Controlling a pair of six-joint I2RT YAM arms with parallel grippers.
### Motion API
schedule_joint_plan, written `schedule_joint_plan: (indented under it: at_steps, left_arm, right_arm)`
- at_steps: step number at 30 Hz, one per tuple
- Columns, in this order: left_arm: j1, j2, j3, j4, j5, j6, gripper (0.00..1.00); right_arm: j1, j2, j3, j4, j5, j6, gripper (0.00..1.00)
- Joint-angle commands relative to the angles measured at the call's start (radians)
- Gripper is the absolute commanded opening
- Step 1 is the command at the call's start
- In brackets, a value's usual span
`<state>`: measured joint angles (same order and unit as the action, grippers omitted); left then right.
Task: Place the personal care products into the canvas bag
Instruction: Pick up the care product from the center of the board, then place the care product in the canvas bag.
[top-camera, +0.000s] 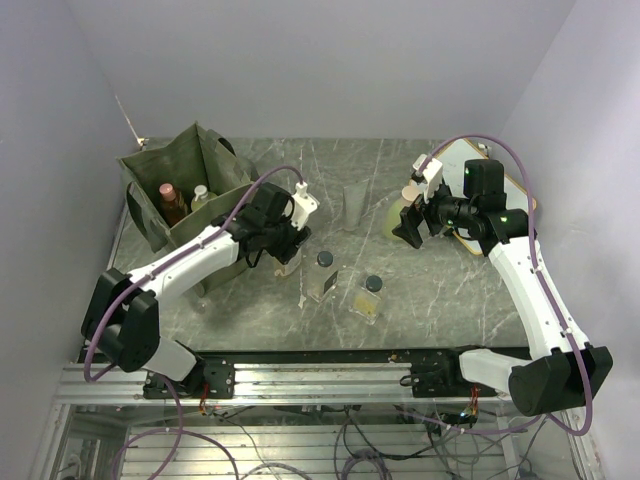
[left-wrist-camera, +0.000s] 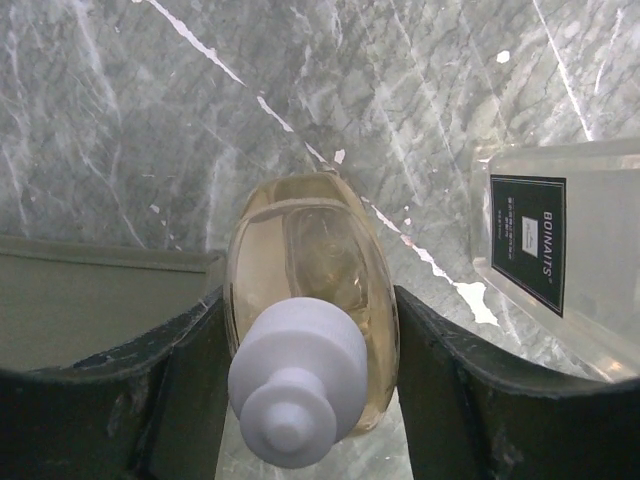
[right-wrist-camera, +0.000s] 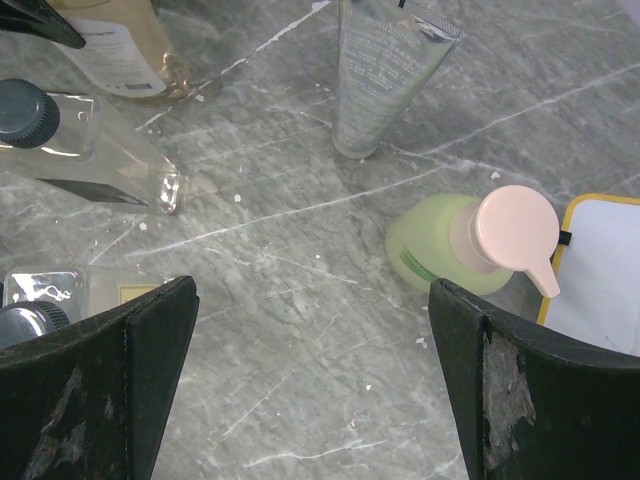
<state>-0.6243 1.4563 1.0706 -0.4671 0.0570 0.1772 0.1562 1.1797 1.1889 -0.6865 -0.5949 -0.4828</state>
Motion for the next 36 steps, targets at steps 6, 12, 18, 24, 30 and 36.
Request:
schedule_joint_plan:
  at_steps: [6,12,18,24,30,36]
  left_arm:
    - [0.01,-0.007,0.059,0.007,0.023,0.021,0.38]
    - [0.009,-0.026,0.122,-0.048,0.041,0.074,0.07]
    - [0.01,-0.063,0.23,-0.163,0.1,0.163,0.07]
    - [0.011,-0.145,0.317,-0.226,0.184,0.224,0.07]
    - [0.011,-0.212,0.43,-0.281,0.202,0.236,0.07]
    - [0.027,-0.249,0.569,-0.336,0.253,0.205,0.07]
  right_arm:
    - [-0.004,-0.004,0.009,0.003,-0.007,-0.007,1.0]
    - [-0.006,0.006,0.016,0.001,-0.008,-0.008,1.0]
    - [-0.005,0.017,0.021,0.0,-0.008,-0.013,1.0]
    - [-0.003,0.037,0.034,-0.007,0.007,-0.033,1.0]
    - [-0.003,0.064,0.071,-0.021,0.017,-0.06,1.0]
    - [-0.002,0.083,0.093,-0.018,0.019,-0.062,1.0]
